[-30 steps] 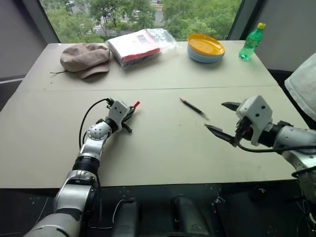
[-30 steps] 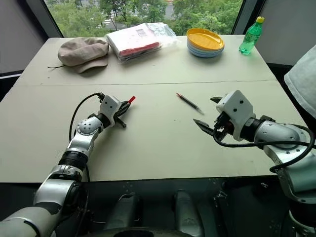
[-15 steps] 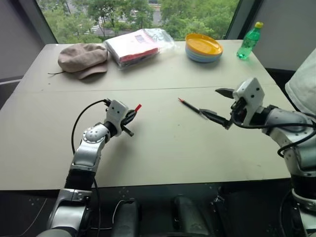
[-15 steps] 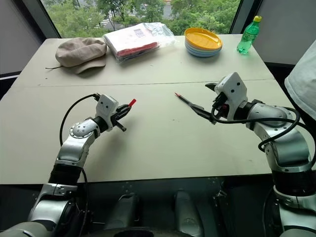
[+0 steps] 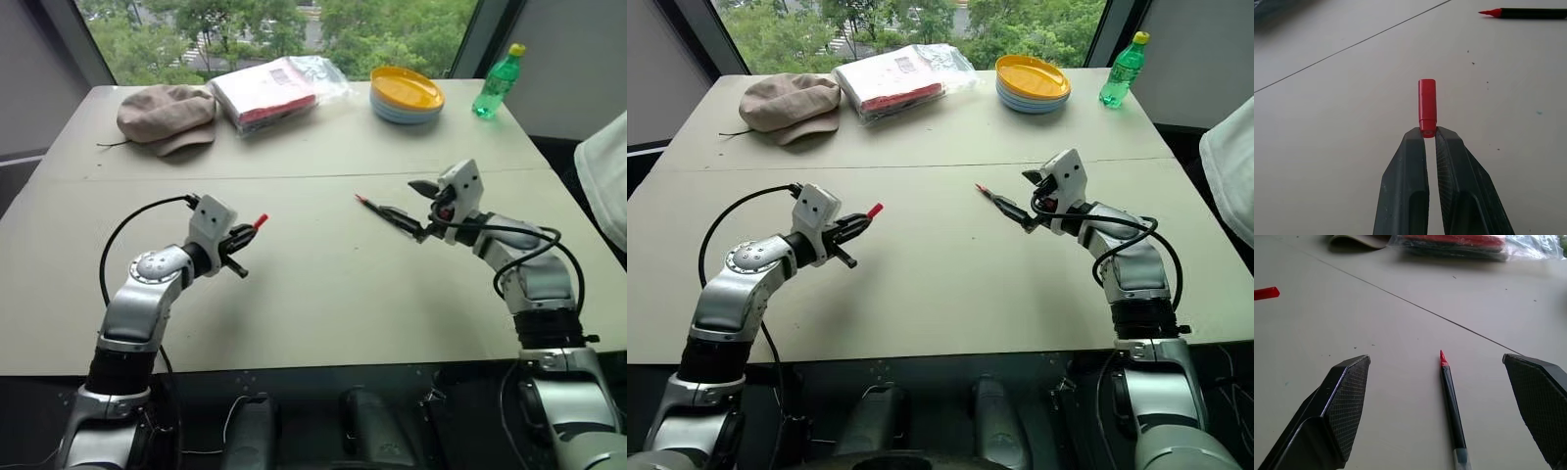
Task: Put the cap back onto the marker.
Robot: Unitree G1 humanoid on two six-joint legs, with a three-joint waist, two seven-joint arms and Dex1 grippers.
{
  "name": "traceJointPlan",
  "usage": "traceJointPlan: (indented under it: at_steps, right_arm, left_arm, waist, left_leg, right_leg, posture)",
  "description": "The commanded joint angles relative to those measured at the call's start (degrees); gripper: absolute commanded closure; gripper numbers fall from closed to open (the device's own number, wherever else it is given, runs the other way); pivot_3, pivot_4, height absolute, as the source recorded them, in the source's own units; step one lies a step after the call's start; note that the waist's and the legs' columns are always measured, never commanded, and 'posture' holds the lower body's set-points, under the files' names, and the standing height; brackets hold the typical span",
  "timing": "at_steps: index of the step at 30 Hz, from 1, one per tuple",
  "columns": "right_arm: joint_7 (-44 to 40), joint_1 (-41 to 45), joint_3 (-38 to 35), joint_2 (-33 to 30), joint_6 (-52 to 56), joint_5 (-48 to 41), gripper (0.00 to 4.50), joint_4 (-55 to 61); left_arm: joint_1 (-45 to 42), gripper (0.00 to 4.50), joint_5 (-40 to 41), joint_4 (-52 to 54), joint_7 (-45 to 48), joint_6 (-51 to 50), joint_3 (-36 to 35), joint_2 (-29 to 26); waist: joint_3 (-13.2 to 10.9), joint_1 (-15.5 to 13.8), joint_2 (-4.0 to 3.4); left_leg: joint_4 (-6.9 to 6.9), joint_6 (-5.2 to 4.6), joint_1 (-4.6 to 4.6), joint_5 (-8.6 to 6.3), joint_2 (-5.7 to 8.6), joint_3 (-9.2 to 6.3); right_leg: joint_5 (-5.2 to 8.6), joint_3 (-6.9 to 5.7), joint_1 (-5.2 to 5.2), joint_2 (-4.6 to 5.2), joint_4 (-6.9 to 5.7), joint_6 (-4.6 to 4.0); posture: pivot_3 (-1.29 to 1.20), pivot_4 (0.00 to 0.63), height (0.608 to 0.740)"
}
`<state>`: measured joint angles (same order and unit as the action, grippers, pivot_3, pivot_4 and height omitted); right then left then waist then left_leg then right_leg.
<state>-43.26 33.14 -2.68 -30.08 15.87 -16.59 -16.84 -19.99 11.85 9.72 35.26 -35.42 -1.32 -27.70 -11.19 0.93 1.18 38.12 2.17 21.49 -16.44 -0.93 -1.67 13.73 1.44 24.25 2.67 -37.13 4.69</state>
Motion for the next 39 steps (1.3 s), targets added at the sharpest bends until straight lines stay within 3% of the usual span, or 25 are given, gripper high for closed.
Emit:
traceJointPlan:
  at_steps: [1,16,30,33,39]
  right_arm:
    - [-0.51,2.10,0.37,1.43,-4.28,1.47,0.00,-4.34]
    - [-3.38,13.25,2.63,6.31,-17.77,8.92,0.00,-35.61]
    - [-4.04,18.53,2.82,5.50,-22.28,12.79,0.00,-47.79]
    - [-4.43,19.04,2.55,5.12,-22.41,12.93,0.85,-48.35]
    - [-5.18,19.46,2.69,4.27,-22.39,13.78,3.89,-48.27]
  left_arm:
    - [-0.08,4.43,1.06,3.43,-0.21,-0.74,-1.44,-1.32]
    - [1.35,4.43,2.57,6.92,-0.88,-2.62,-1.88,-4.00]
    - [3.05,4.43,4.28,9.55,-1.61,-3.93,-1.81,-4.76]
    - [2.91,4.48,4.30,9.33,-2.04,-3.71,-1.70,-4.46]
    - [2.33,4.48,3.85,8.57,-2.40,-2.93,-1.07,-4.08]
  waist:
    - [0.00,0.07,0.00]
    - [-0.01,0.24,-0.01]
    - [0.00,0.24,-0.01]
    - [0.00,0.23,-0.01]
    - [0.00,0.20,-0.01]
  left_leg:
    - [0.00,0.00,0.00,0.00,0.00,0.00]
    - [-0.04,0.01,0.00,0.00,0.00,0.02]
    - [-0.04,0.02,-0.02,0.01,0.00,0.03]
    - [-0.04,0.02,-0.04,0.01,0.00,0.03]
    - [-0.04,0.02,-0.03,0.01,0.00,0.02]
  right_leg:
    - [0.00,0.00,0.00,0.00,0.00,0.00]
    - [-0.01,0.02,0.03,0.02,0.00,-0.01]
    - [-0.02,0.02,0.01,0.03,-0.01,-0.02]
    - [-0.02,0.02,-0.01,0.03,-0.01,-0.02]
    - [-0.02,0.03,-0.01,0.03,-0.01,-0.02]
  posture:
    - [0.00,0.150,0.740]
    - [0.00,0.150,0.740]
    - [0.00,0.150,0.740]
    - [0.00,0.150,0.740]
    - [0.00,0.150,0.740]
